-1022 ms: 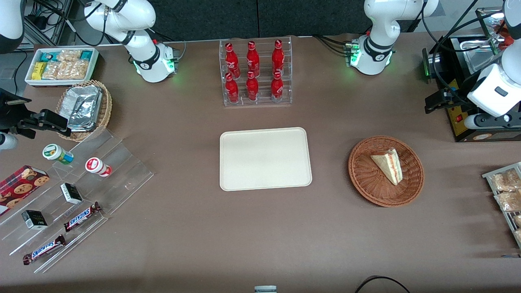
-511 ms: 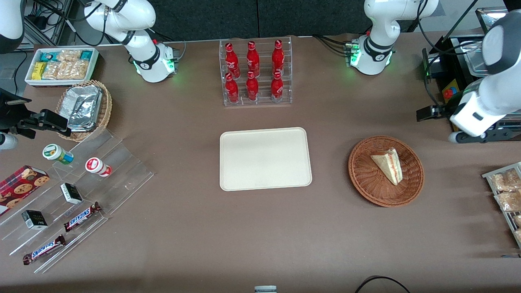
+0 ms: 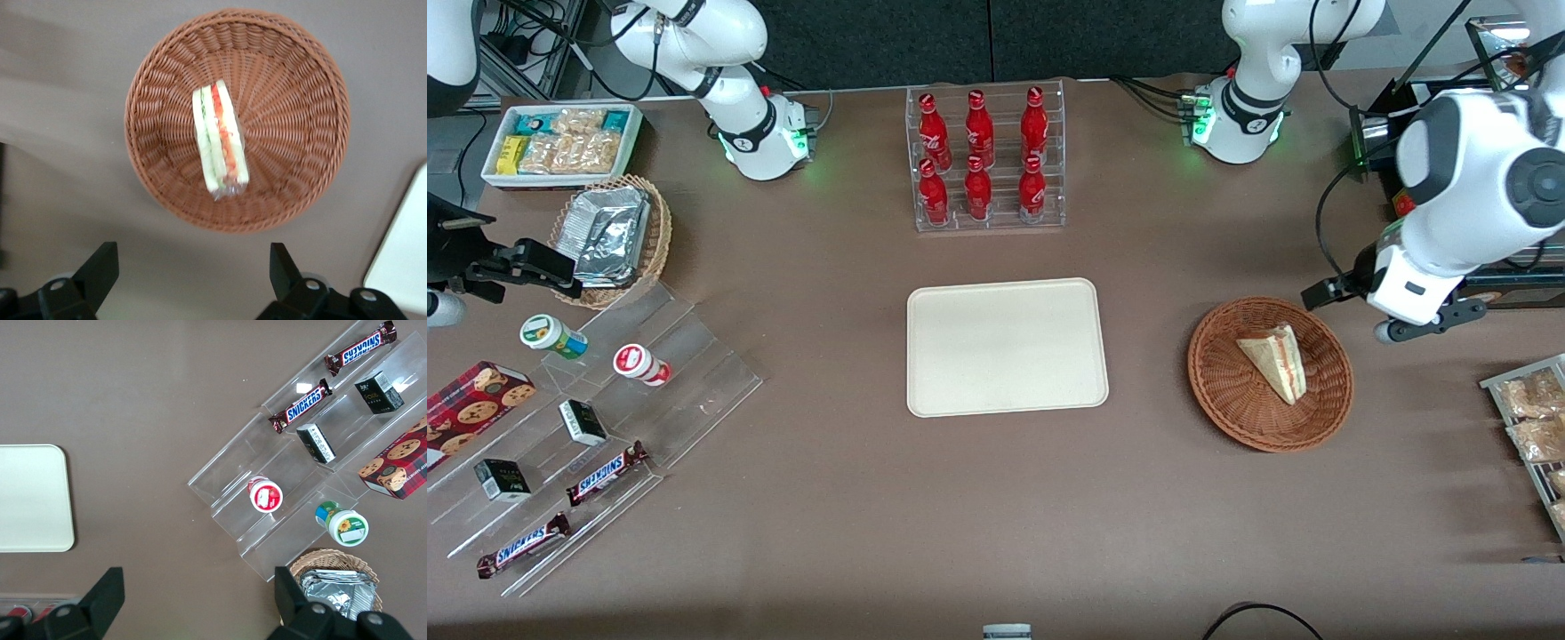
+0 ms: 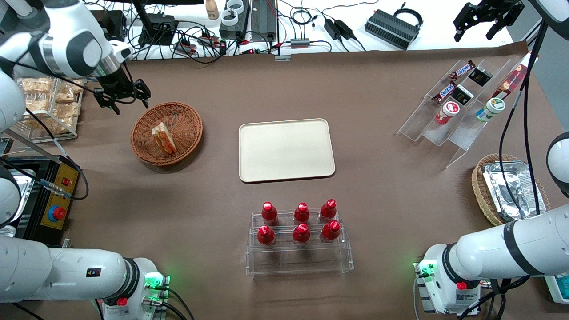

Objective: Place sandwich from basket to tray
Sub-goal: 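Move the left gripper over the wrapped sandwich in the wicker basket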

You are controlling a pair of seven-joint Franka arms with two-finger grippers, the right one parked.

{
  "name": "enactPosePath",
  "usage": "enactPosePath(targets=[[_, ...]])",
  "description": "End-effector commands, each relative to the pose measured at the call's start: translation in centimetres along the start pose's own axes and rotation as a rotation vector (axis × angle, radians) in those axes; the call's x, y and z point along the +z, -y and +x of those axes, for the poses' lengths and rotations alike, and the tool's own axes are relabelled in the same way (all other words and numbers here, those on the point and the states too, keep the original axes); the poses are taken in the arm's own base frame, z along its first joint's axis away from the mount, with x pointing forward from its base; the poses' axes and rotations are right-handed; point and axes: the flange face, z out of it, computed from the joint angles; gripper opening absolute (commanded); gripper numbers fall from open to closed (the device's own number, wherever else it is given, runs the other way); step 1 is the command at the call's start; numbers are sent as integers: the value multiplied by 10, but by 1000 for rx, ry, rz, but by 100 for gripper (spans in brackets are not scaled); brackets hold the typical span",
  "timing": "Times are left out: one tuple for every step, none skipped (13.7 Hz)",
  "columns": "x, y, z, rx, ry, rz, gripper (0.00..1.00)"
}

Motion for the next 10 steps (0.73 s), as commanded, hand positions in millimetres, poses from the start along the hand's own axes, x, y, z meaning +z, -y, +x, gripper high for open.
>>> enactPosePath(targets=[[17, -1, -14, -62, -60, -7, 100], [25, -2, -13, -66, -72, -13, 100], [35, -1, -15, -68, -95, -25, 100], [47, -1, -17, -80, -109, -32, 100], [59, -1, -16, -87, -117, -37, 100], [67, -2, -14, -111, -131, -47, 100], [75, -3, -11, -138, -132, -50, 100], [80, -4, -8, -154, -142, -57, 100], [85, -5, -7, -166, -147, -61, 100], [93, -5, -6, -187, -148, -64, 100]])
